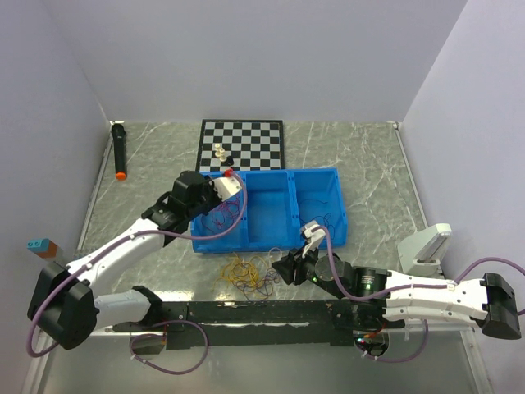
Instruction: Untangle the cables
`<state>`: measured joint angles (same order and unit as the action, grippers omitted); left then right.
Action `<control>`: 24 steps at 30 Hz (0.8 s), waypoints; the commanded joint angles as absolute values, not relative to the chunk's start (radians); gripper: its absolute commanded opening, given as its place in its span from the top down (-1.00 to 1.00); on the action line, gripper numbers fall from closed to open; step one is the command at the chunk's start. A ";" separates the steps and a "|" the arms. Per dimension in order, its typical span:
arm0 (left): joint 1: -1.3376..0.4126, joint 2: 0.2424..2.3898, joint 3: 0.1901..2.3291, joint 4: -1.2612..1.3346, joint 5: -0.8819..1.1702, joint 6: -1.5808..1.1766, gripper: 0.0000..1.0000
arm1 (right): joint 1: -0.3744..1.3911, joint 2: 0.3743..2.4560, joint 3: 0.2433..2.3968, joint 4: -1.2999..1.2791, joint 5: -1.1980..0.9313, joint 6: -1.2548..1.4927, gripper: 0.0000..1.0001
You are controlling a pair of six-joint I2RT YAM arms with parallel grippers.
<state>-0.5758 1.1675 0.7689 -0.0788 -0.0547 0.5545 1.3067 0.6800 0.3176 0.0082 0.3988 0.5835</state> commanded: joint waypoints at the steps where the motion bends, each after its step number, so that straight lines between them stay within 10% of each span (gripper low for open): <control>1: -0.580 1.199 0.902 -0.178 0.023 0.489 0.68 | 1.315 0.675 0.313 0.029 0.399 0.588 0.02; 9: -0.569 1.253 1.068 -0.413 0.097 0.488 0.15 | 1.315 0.678 0.310 0.017 0.383 0.584 -0.14; 16: -0.574 1.148 1.117 -0.541 0.337 0.615 0.13 | 1.313 0.664 0.305 0.003 0.365 0.584 -0.18; 19: -0.644 1.068 1.045 -0.632 0.462 0.711 -0.29 | 1.313 0.667 0.285 0.003 0.373 0.606 -0.20; 24: -0.868 1.002 0.840 -0.712 0.436 0.899 -0.40 | 1.313 0.655 0.250 -0.028 0.400 0.650 -0.23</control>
<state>-0.7471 1.0317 0.9817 -0.5972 0.3614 0.7284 1.3067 0.6758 0.2729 -0.0105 0.3744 0.6071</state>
